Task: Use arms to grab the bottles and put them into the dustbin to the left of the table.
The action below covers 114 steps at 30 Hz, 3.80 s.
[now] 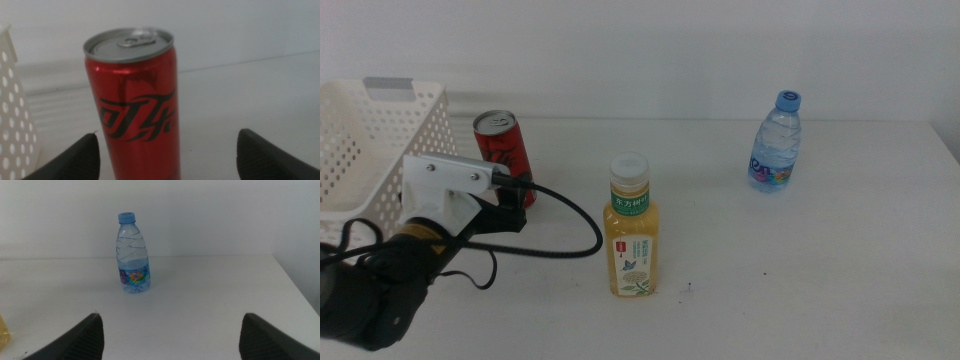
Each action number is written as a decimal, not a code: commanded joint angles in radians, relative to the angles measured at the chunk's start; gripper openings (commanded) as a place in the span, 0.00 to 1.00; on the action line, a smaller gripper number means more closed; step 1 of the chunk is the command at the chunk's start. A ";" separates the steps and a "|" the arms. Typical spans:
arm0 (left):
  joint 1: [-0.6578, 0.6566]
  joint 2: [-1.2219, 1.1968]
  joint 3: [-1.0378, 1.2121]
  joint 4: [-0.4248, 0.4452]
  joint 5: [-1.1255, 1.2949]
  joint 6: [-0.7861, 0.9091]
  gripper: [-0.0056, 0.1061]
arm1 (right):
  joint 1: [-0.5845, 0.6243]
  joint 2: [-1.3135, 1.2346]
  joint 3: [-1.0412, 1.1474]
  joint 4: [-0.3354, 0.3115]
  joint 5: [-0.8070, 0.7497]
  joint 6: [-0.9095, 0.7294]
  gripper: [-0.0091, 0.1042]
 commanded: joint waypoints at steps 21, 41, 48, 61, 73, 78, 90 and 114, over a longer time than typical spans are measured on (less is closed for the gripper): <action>0.007 0.191 -0.193 -0.058 0.024 0.005 0.89 | 0.002 -0.004 0.004 -0.010 -0.013 -0.004 0.87; 0.007 0.312 -0.332 -0.058 0.035 0.018 0.89 | 0.002 -0.004 0.004 -0.010 -0.013 -0.004 0.87; 0.007 0.318 -0.332 -0.058 0.035 0.068 0.69 | 0.002 -0.004 0.004 -0.010 -0.013 -0.004 0.87; 0.007 0.137 -0.206 -0.066 0.033 0.068 0.23 | 0.002 -0.004 0.004 -0.010 -0.013 -0.004 0.87; 0.007 -0.306 -0.150 -0.005 0.473 0.010 0.23 | 0.002 -0.004 0.004 -0.010 -0.013 -0.004 0.87; 0.007 -0.462 -0.154 -0.013 0.626 -0.020 0.23 | 0.002 -0.004 0.004 -0.010 -0.013 -0.004 0.87; 0.011 -0.587 -0.398 -0.107 1.312 0.082 0.23 | 0.002 -0.004 0.004 -0.010 -0.013 -0.004 0.87; 0.394 -0.109 -1.149 -0.336 2.176 0.524 0.23 | 0.002 -0.004 0.004 -0.010 -0.013 -0.004 0.87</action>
